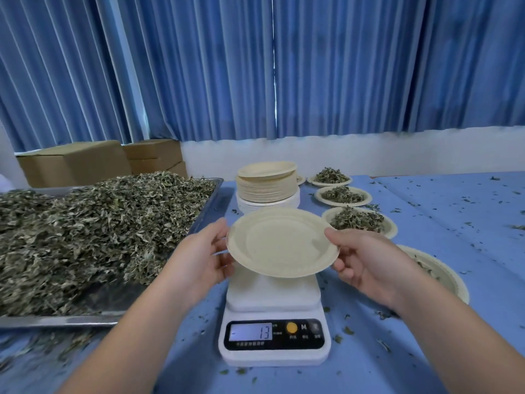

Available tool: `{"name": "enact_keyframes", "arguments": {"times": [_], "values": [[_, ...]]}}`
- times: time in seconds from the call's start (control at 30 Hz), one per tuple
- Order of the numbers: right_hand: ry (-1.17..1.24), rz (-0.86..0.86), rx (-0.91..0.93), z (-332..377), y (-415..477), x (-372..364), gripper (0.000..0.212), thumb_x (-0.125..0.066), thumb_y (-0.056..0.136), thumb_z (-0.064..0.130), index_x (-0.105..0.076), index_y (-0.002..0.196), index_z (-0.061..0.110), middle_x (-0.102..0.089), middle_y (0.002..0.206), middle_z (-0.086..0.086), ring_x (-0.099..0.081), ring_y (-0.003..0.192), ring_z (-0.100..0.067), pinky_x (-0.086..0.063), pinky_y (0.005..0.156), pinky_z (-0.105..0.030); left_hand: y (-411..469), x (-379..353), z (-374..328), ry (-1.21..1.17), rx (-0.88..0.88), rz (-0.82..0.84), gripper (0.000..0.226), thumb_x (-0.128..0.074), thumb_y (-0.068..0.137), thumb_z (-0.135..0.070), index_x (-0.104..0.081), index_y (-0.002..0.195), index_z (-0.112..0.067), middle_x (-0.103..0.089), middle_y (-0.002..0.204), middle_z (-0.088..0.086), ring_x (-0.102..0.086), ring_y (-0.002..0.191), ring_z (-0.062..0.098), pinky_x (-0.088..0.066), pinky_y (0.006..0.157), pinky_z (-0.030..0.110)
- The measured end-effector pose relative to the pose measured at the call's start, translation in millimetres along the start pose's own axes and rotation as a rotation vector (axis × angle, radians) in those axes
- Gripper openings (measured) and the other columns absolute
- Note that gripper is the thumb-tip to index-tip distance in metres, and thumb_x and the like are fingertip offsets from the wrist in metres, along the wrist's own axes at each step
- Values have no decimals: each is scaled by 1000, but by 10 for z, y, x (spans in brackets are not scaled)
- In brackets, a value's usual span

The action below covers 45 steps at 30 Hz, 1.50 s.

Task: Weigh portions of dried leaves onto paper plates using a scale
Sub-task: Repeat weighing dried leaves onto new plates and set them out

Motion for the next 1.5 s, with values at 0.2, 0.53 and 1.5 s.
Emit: {"name": "enact_keyframes", "arguments": {"times": [0.2, 0.53, 1.5], "values": [[-423, -193, 95, -43, 17, -4, 35, -53, 99, 30, -61, 84, -1, -61, 58, -10, -54, 41, -20, -42, 39, -26, -21, 107, 97, 81, -18, -95, 11, -57, 90, -2, -66, 93, 4, -67, 83, 18, -61, 65, 25, -55, 50, 30], [-1224, -243, 571, 586, 920, -621, 35, -51, 94, 11, -58, 129, 14, -53, 133, -2, -54, 113, -17, -36, 94, -25, 65, 155, 97, 33, 66, -16, 8, -56, 89, 0, -64, 86, 2, -62, 77, 17, -59, 61, 26, -55, 50, 31], [-667, -343, 327, 2, 88, -79, 14, -60, 92, 12, -72, 91, 19, -70, 85, 5, -60, 58, 3, -44, 48, -11, -28, 187, 76, 55, 81, 93, 9, -53, 91, 1, -62, 89, 4, -63, 66, 11, -60, 47, 17, -50, 43, 24]]}}
Point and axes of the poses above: each hand's wrist, its own y-axis towards the middle knuckle, its own x-axis out of the back of the hand, z = x × y, the point moved 4 cm from there along y, towards the middle knuckle
